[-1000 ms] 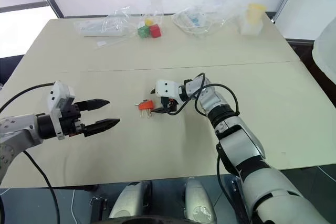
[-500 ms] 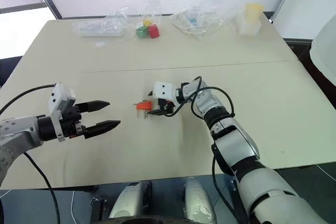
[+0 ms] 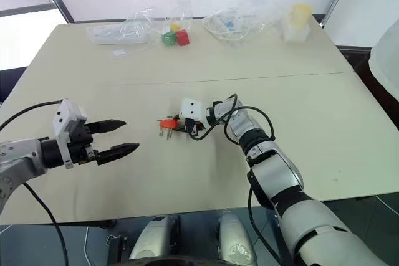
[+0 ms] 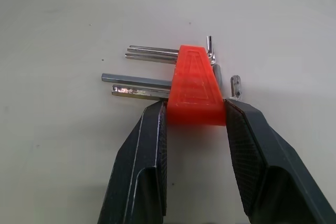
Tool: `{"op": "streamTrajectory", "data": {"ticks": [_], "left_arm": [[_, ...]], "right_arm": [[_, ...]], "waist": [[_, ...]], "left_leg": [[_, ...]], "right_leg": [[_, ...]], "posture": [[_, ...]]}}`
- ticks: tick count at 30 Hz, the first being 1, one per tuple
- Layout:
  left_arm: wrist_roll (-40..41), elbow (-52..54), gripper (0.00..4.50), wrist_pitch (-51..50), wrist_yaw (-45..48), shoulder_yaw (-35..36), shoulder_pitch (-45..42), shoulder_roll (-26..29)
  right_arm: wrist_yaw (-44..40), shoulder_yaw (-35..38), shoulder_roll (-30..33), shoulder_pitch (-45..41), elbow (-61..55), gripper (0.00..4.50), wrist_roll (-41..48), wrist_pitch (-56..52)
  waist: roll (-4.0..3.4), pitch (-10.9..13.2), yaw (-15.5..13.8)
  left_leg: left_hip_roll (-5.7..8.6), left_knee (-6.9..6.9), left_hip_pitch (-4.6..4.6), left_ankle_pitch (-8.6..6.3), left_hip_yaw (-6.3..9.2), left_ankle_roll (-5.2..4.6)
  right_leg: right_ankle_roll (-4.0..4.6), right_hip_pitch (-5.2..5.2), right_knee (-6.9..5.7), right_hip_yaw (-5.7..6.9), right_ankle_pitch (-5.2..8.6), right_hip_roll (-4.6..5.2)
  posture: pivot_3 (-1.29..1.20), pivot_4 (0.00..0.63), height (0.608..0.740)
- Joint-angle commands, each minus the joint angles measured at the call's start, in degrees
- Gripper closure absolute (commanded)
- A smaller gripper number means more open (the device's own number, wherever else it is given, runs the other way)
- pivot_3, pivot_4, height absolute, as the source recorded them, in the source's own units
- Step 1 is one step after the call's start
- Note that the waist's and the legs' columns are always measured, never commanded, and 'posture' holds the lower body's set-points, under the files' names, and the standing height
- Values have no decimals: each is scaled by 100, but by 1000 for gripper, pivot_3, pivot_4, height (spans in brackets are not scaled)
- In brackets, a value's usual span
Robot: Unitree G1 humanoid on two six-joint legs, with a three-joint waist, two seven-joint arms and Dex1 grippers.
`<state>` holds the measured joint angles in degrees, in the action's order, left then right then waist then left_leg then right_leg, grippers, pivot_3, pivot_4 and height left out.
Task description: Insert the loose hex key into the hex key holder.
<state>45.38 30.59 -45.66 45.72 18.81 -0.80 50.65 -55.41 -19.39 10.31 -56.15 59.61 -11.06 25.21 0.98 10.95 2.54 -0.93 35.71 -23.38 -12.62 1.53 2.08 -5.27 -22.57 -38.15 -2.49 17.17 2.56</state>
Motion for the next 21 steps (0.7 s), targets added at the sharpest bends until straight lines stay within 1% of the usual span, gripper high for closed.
{"op": "streamTrajectory", "data": {"ticks": [1, 3, 6, 8, 12, 15, 18, 21], "left_arm": [[-100, -14, 0, 175, 39, 33, -101, 32], [-127, -97, 0, 240, 40, -16, -191, -44], [-59, -512, 0, 341, -169, -47, -553, -470], [-249, -831, 0, 480, -194, -195, -785, -652], [-836, -1565, 0, 1032, -139, -634, -1294, -884], [-920, -1976, 0, 1238, 158, -850, -1776, -993], [-889, -2430, 0, 1355, 550, -1012, -2411, -1096], [-942, -2729, 0, 1426, 905, -1183, -2809, -1127]], "right_arm": [[1115, -186, 358, 131, -610, 3453, -708, 665], [1990, -470, 662, 189, -907, 3453, -1443, 1104], [3305, -660, 1058, 310, -1538, 3453, -2330, 1549], [4090, -738, 1294, 395, -1990, 3453, -2876, 1743], [5404, -650, 1617, 633, -2826, 3453, -3578, 1996], [6397, -537, 1874, 728, -3237, 3453, -4043, 2097], [7150, -405, 2133, 711, -3596, 3453, -4282, 2282], [7363, -459, 2251, 642, -3586, 3453, -4356, 2378]], "waist": [[0, 0, -16], [-1, 0, -21], [0, 0, -51], [3, -2, -30], [3, -2, -3], [4, -2, -7], [5, -1, -39], [7, -2, -20]], "left_leg": [[1, 0, -1, 0, 1, 0], [5, 0, -5, 1, -1, 2], [10, 1, -7, 4, -1, 7], [10, 1, -7, 5, -2, 9], [17, -8, -10, 9, -5, 14], [14, -12, -11, 12, -5, 18], [17, -9, -14, 13, -5, 20], [22, -5, -15, 13, -7, 21]], "right_leg": [[0, 0, 0, 0, 0, 1], [0, -4, 1, 0, 0, 5], [0, -4, 3, 0, 0, 8], [0, -5, 4, -1, 0, 5], [0, -16, 1, -4, 0, -5], [0, -19, -1, -5, 0, -10], [-1, -18, -1, -4, 0, -7], [-1, -14, 1, -4, 0, -3]], "posture": [[0, 150, 740], [0, 150, 740], [0, 150, 740], [0, 150, 740], [0, 150, 740], [0, 150, 740], [0, 150, 740], [0, 150, 740]]}}
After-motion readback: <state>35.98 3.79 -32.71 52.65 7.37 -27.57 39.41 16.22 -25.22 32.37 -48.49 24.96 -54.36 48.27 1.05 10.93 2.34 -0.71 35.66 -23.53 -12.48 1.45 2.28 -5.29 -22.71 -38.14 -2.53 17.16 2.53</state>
